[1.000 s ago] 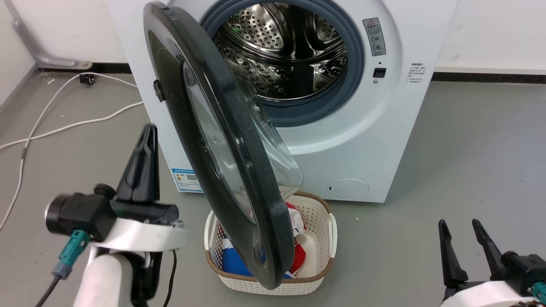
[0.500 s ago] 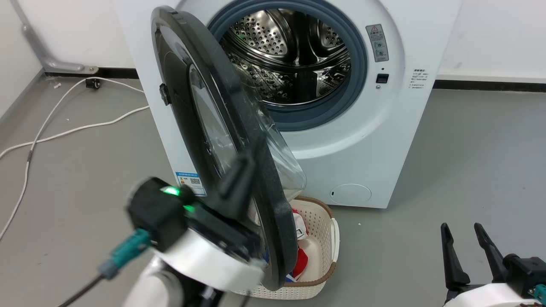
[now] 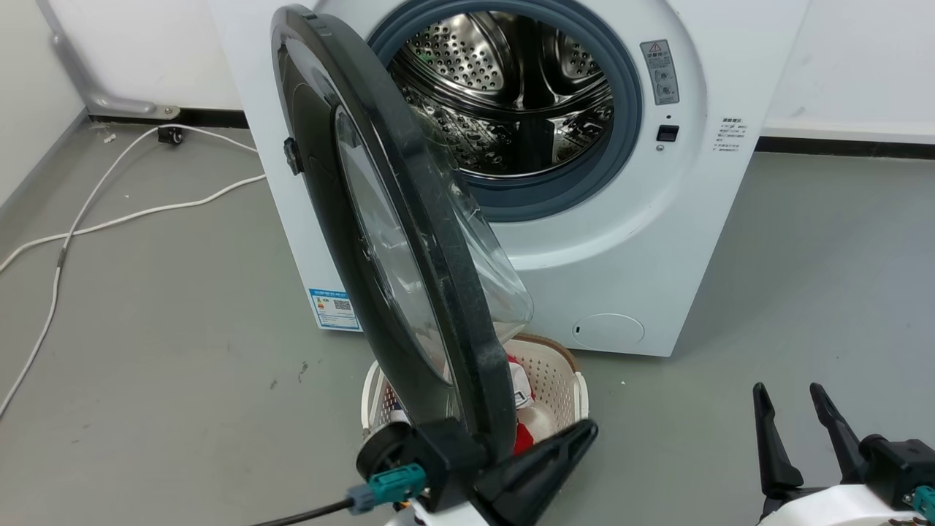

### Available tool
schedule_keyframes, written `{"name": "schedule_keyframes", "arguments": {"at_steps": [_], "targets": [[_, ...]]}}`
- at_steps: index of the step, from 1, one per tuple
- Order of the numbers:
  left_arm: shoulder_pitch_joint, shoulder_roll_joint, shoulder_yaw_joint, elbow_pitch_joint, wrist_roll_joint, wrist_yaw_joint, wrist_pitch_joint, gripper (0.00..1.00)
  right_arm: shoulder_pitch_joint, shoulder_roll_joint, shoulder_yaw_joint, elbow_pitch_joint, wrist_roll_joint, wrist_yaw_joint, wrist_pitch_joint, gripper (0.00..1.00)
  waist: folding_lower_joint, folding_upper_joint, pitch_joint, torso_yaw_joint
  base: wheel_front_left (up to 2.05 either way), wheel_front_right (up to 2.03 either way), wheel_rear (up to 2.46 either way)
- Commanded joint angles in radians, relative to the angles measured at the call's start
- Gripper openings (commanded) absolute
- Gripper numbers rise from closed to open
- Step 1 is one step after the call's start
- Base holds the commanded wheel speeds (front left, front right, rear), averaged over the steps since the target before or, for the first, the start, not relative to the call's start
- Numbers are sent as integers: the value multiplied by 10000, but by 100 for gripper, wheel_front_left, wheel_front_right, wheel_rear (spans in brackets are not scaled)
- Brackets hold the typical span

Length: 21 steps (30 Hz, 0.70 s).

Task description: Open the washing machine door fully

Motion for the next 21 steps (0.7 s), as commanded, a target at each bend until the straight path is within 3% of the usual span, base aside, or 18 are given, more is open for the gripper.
{"name": "schedule_keyframes", "arguments": {"at_steps": [1,7,11,21], "targets": [[110,32,-79,198,28,6,2,0,-39,24,9,-21,16,-2,-7,100,0,0,20,2,0,0,0],[31,-218,-55,1582,206,159,-507,0,-141,24,80,1,72,-2,25,100,0,0,125,-53,0,0,0],[-545,-730,97,2984,79,124,-1036,0,-200,24,108,32,66,-2,32,100,0,0,262,-138,0,0,0],[-1233,-1082,306,4404,270,341,-1674,0,-238,25,155,150,140,-2,13,100,0,0,401,-277,0,0,0]]}}
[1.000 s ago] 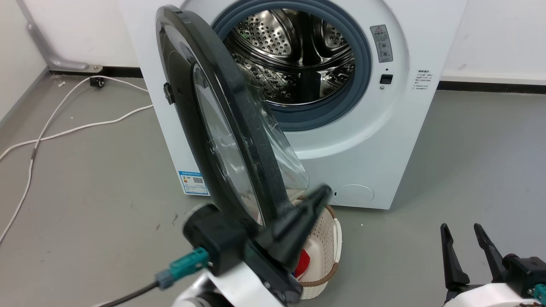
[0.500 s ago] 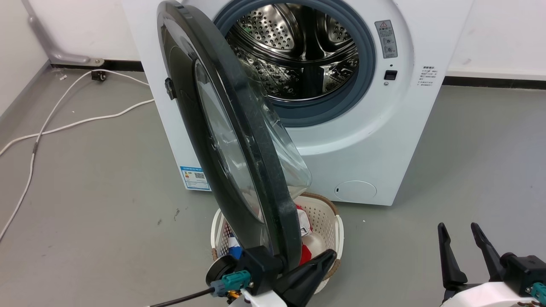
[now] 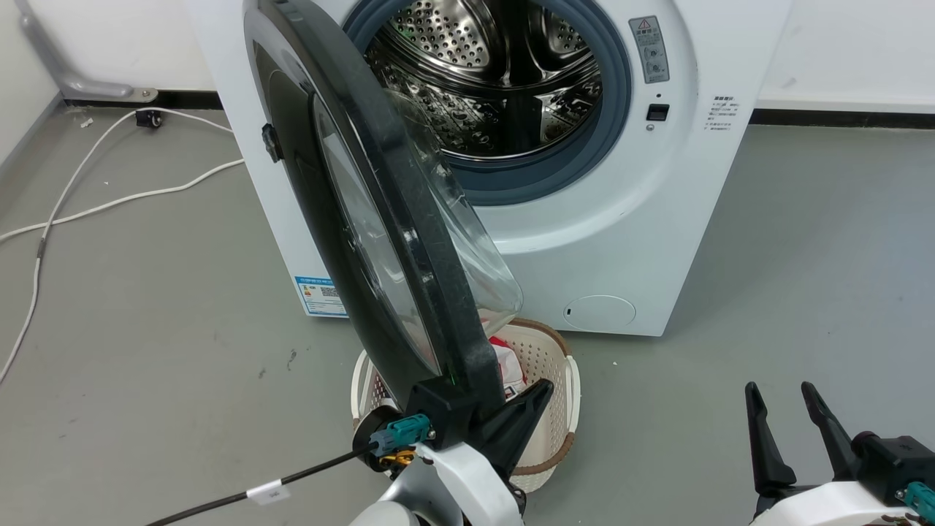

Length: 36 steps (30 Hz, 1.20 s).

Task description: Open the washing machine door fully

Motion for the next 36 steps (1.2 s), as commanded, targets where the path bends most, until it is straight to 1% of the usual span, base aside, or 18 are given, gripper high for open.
{"name": "schedule_keyframes", "arguments": {"at_steps": [1,9,15,21,24,27,36], "targets": [[-90,-35,48,122,48,99,-57,0,-148,25,3,37,46,-2,-28,100,-1,0,11,-3,0,0,0],[18,100,439,557,44,580,-349,0,-151,25,9,88,108,-2,-64,100,-1,0,49,76,0,0,0],[266,416,600,246,276,1008,-560,0,-169,25,26,143,157,-2,-54,100,-1,0,23,184,0,0,0],[692,740,798,-509,361,1431,-624,0,-119,25,-6,151,74,-2,-31,100,-1,0,-2,400,0,0,0],[893,880,797,-971,388,1500,-581,0,-94,25,-59,143,52,-2,-3,100,-1,0,12,587,0,0,0],[1063,1074,893,-1437,428,1681,-511,0,-128,25,-20,160,18,-2,55,100,-1,0,14,778,0,0,0],[1738,1373,1325,-2411,275,2319,-443,0,-166,23,-9,196,78,-2,119,100,-1,0,27,1592,0,0,0]]}}
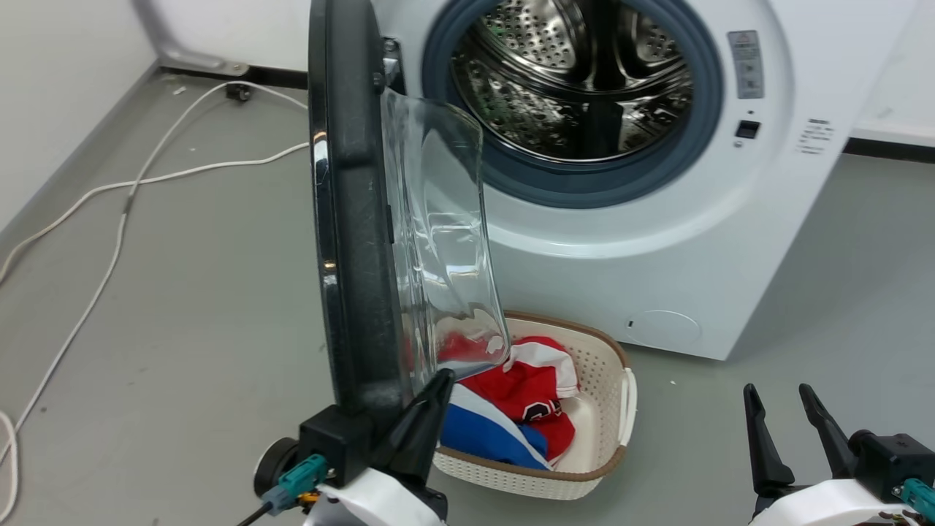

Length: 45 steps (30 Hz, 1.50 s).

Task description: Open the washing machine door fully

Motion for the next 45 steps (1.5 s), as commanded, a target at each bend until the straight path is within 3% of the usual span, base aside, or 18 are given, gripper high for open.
{"name": "schedule_keyframes", "arguments": {"at_steps": [1,12,21,33,45], "targets": [[149,162,275,-71,-64,206,-28,0,-88,23,-16,5,80,-2,0,100,0,0,6,338,0,0,0],[386,583,1043,-77,-289,581,-247,0,-255,23,-97,-57,17,-2,22,100,0,0,116,1417,0,0,0],[132,1343,2324,499,-929,367,-762,0,-430,20,-183,-131,-63,-2,85,100,0,0,405,1772,0,0,0],[-947,2280,3758,2360,-1939,-564,-1371,0,-872,20,331,-170,-213,-3,226,100,0,0,1092,1166,0,0,0],[-1824,3199,4974,4764,-2801,-1429,-1861,0,-1127,20,213,-119,-205,-3,242,100,0,0,1519,669,0,0,0]]}}
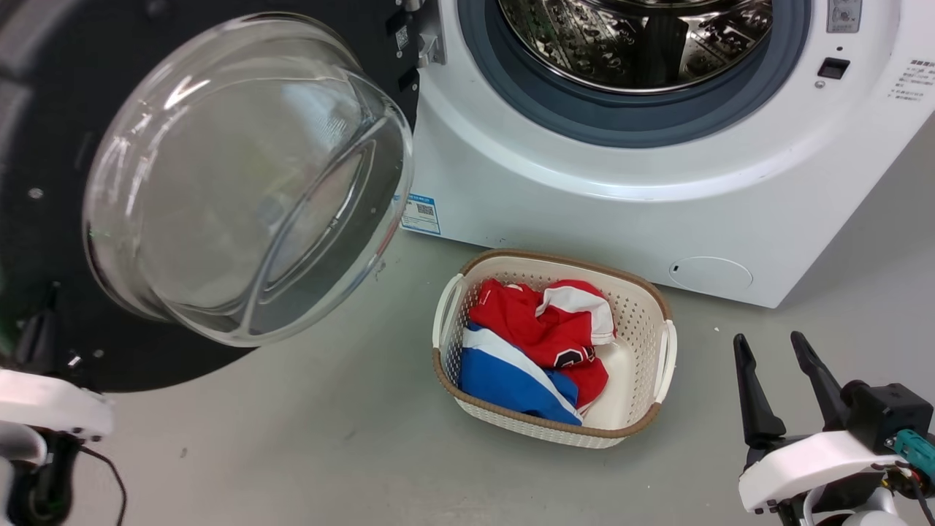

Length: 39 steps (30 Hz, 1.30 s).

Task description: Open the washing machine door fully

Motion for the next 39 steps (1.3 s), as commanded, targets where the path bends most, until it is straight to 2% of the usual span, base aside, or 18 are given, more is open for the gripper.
{"name": "schedule_keyframes", "arguments": {"at_steps": [1,9,14,19,25,34,39], "targets": [[-237,177,161,236,-47,-52,-105,0,-166,15,-34,-25,-42,-3,6,100,-1,0,56,-37,0,0,0],[-908,488,347,1356,-25,-356,-338,0,-293,15,-94,-148,-142,-3,71,100,-1,0,266,-156,0,0,0],[-1158,411,312,1691,120,-433,-441,0,-308,15,-119,-154,-226,-3,92,100,-1,0,291,-190,0,0,0],[-680,171,332,1579,333,-264,-524,0,-148,16,-107,2,-79,-3,-38,100,-1,0,9,-252,0,0,0],[321,-158,197,603,698,169,-562,0,140,16,-45,204,86,-3,-157,100,-1,0,-555,-320,0,0,0],[2029,-699,-473,-1778,1130,1007,-86,0,562,15,-26,297,262,-3,-258,100,-1,0,-1367,-586,0,0,0],[2363,-970,-1055,-2652,1333,1158,286,0,615,13,21,246,261,-3,-283,100,-1,0,-1495,-936,0,0,0]]}}
